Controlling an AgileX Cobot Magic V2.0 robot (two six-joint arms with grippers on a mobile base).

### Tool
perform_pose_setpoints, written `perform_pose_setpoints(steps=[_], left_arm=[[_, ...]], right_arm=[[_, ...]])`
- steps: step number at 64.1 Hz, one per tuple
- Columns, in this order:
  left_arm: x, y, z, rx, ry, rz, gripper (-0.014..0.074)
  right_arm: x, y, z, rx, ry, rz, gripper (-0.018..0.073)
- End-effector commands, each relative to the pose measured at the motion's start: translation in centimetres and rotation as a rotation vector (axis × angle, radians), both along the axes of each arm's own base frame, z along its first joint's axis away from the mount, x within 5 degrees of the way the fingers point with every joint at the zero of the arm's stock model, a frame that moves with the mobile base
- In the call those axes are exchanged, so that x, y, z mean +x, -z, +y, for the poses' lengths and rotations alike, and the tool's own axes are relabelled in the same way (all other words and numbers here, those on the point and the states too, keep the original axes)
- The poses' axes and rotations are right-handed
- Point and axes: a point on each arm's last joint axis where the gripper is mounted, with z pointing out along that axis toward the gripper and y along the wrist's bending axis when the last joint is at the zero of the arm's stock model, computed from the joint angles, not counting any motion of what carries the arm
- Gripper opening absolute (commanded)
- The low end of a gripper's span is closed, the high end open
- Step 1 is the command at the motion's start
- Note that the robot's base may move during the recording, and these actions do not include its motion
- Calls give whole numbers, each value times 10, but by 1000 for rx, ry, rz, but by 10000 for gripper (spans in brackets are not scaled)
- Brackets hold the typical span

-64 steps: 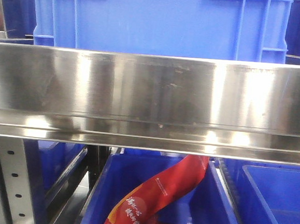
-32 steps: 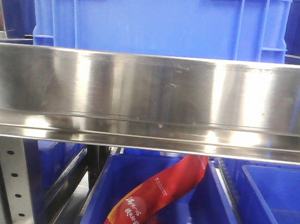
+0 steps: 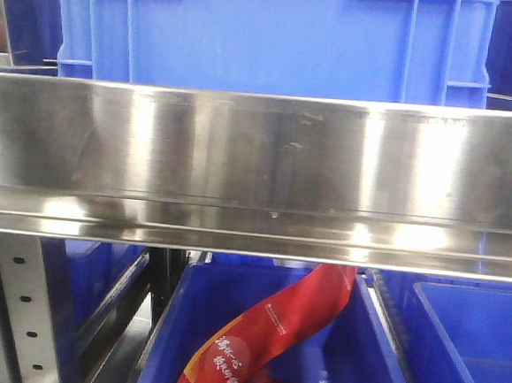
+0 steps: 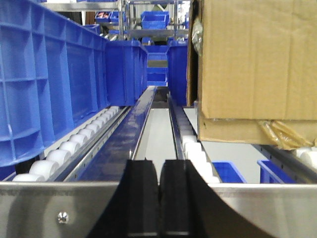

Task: Grab PVC pipe and place in blue bin

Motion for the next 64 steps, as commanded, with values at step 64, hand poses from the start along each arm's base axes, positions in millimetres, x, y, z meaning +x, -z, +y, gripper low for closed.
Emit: perform_pose_setpoints(steps=[64], left_arm=[[-1,-1,0,-7,3,-21,-111]], right_arm=[[-1,-4,0,-21,8,-46,-168]])
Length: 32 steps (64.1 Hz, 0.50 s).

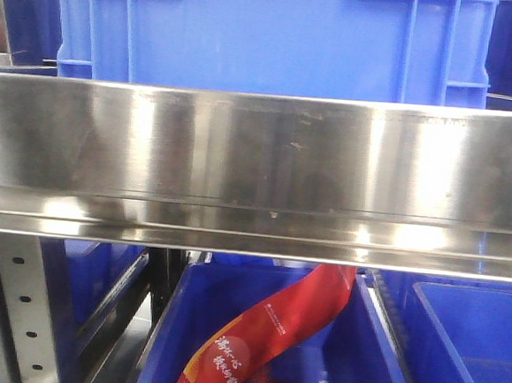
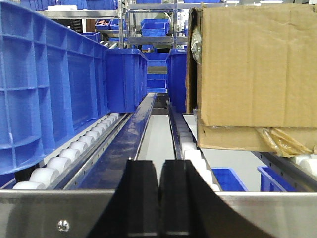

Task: Grab PVC pipe and place in blue bin

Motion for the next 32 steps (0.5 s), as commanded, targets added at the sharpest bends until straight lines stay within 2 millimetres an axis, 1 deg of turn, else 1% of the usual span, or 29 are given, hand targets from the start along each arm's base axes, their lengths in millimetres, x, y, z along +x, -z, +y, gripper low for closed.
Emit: perform_pose_setpoints(steps=[1,13,20,27,28,32], left_arm=[[-1,-1,0,-7,3,-21,-111],[-1,-1,0,-2,1,-19,-111],[2,9,1,41,-13,4,-111],[4,29,1,51,-15,48,-111],[5,37,0,55,-12,57,-111],[3,53,0,72,-5,37,-111]], right_arm=[[-1,-2,0,-15,6,-25,-168],[-1,-2,0,-15,6,-25,-168],[-1,-2,0,-15,6,-25,-168],[-1,-2,0,-15,6,-25,-168],[-1,-2,0,-15,6,-25,-168],[-1,-2,0,-15,6,-25,-168]])
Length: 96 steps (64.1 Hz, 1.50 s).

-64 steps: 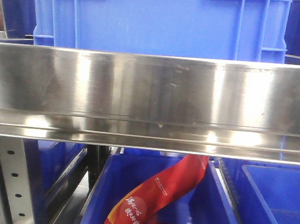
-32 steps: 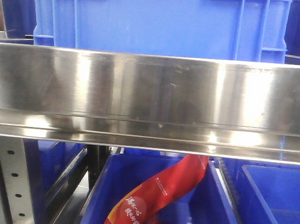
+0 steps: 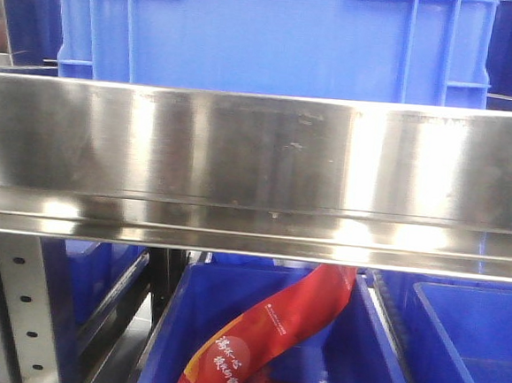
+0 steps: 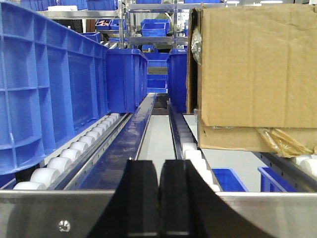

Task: Grab PVC pipe and place in blue bin

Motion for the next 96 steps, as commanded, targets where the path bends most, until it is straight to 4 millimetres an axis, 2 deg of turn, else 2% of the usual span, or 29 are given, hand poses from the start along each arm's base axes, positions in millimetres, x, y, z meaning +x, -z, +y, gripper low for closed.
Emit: perform_pose_setpoints(steps=[1,10,16,20,23,46,96], left_arm=[[-2,27,-1,17,11,-16,-111],[-6,70,-3,16,28,10,-111],[-1,97,-3,21,3,63,-111],[1,104,-1,0,-33,24,-111],[1,99,-1,-6,-40,-35,-111],[0,92,-4,-21,24,-107,-111],[1,93,-4,-23,24,-95,-111]], right_arm=[[-1,-2,0,-15,6,-25,-168],[-1,-2,0,-15,6,-25,-168],[-1,-2,0,-15,6,-25,-168],[-1,-2,0,-15,6,-25,-168],[-1,-2,0,-15,6,-25,-168],[-1,-2,0,-15,6,-25,-168],[-1,-2,0,-15,6,-25,-168]])
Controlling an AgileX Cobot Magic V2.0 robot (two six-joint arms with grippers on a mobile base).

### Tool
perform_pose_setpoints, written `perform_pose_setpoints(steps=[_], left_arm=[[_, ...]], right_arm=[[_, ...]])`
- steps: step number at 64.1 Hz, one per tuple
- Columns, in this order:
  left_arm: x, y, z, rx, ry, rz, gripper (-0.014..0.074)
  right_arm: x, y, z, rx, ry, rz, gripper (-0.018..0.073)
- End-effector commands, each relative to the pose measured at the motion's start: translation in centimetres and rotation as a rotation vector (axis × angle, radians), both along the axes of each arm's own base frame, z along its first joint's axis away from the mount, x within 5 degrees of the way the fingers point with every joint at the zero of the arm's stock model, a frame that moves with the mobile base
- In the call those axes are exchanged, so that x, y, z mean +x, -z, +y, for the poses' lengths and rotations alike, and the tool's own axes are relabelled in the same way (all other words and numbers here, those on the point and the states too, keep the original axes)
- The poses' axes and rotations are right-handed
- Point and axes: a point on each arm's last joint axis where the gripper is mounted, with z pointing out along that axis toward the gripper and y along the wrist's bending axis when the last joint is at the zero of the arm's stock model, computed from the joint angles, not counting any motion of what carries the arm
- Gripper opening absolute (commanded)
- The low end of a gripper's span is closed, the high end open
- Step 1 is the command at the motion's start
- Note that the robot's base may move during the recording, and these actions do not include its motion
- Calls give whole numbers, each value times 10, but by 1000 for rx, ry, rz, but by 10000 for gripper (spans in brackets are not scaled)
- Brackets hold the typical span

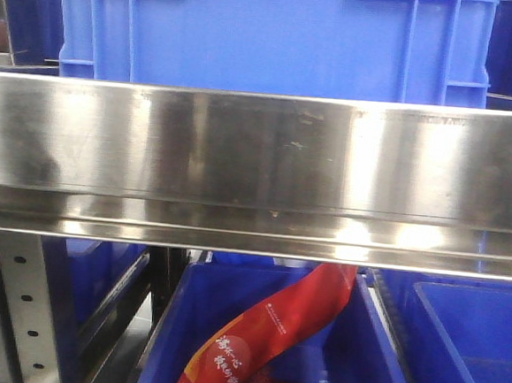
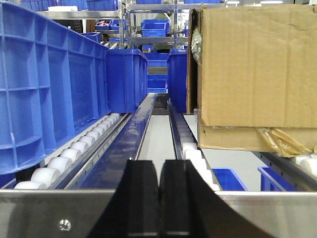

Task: Grab PVC pipe and place in blue bin

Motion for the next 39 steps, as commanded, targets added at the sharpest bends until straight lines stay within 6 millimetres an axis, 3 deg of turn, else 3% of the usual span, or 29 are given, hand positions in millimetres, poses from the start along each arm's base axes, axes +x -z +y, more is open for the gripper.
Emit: perform_pose_setpoints(steps=[1,39], left_arm=[[-1,-3,0,-8,8,-26,-111],[-1,-3,0,-8,8,-26,-111]], right_arm=[[-1,-2,0,-14,6,-23,-168],[-1,-2,0,-14,6,-23,-168]])
